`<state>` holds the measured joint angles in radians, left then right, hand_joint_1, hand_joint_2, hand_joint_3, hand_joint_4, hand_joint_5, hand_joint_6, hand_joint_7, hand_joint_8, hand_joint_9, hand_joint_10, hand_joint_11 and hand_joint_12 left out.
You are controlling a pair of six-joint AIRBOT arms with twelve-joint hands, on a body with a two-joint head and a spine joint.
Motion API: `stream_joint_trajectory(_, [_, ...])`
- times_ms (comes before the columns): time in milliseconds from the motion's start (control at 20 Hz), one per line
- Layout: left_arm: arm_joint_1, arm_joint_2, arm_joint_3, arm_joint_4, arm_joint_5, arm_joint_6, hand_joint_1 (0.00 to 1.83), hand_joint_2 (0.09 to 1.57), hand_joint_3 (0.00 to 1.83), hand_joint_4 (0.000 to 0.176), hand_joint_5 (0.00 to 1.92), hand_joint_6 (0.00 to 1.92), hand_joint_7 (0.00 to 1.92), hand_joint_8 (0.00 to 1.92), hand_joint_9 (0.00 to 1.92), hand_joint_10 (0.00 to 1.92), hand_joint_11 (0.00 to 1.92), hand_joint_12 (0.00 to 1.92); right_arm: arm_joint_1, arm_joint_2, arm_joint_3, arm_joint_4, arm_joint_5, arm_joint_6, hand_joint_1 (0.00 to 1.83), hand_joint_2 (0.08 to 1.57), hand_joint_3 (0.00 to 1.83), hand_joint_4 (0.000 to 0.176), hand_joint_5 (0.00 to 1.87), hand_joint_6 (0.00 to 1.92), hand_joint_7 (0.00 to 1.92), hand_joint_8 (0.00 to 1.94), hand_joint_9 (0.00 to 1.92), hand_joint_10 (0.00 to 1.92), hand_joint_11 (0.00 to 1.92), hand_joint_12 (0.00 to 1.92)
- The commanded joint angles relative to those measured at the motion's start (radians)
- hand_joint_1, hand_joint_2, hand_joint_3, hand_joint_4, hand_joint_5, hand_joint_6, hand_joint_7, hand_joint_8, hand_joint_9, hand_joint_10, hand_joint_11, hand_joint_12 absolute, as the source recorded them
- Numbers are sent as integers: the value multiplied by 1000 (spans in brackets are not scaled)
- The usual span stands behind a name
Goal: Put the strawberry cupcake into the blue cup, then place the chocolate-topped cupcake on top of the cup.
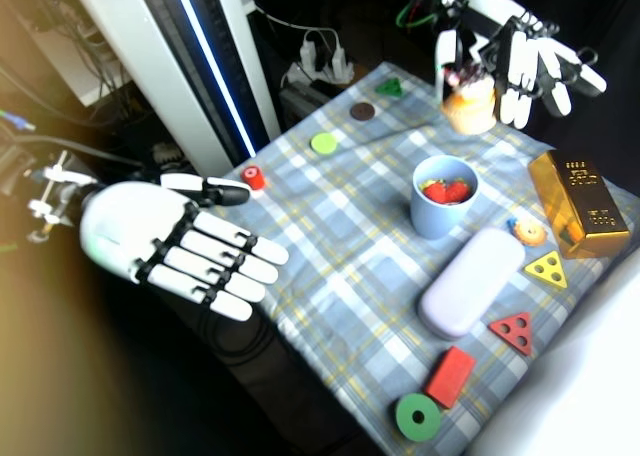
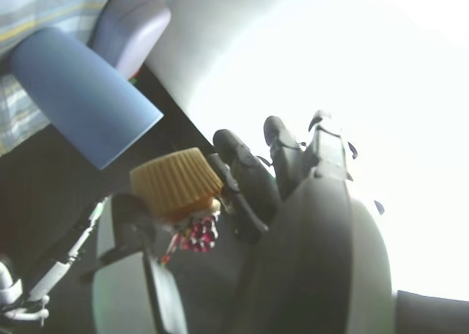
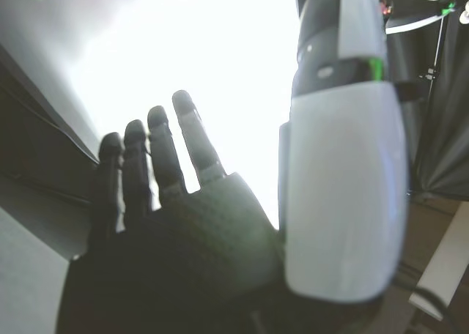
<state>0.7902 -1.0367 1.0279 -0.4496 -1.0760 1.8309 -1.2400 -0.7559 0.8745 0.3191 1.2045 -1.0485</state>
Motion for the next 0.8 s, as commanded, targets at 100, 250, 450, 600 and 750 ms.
stream_joint_trajectory(100, [-40,-23,20,59,-96,-8,1004,980,11,59,923,0,821,2,367,1,2,0,1,-1,4,7,123,7,304,877,0,12,48,0,62,0,16,0,4,7])
stream_joint_trajectory(250, [-73,-54,49,79,-69,-8,978,1022,15,43,918,2,808,5,322,0,0,0,-3,-6,5,7,123,7,350,889,2,12,68,4,92,7,53,11,70,37])
stream_joint_trajectory(450, [-100,-65,66,109,-41,-8,996,1022,7,131,875,0,573,0,224,0,0,0,-4,-7,5,6,123,7,312,872,0,46,74,4,81,1,45,4,43,27])
stream_joint_trajectory(600, [-113,-80,86,116,-28,-8,1016,1015,1,143,840,0,445,0,163,1,0,0,-4,-11,8,1,123,7,333,893,6,13,54,3,74,6,56,16,65,39])
stream_joint_trajectory(750, [-118,-88,98,115,-22,-8,1006,990,0,144,846,2,493,19,208,15,0,0,-4,-13,11,-5,123,7,350,907,7,49,24,0,10,0,5,0,25,24])
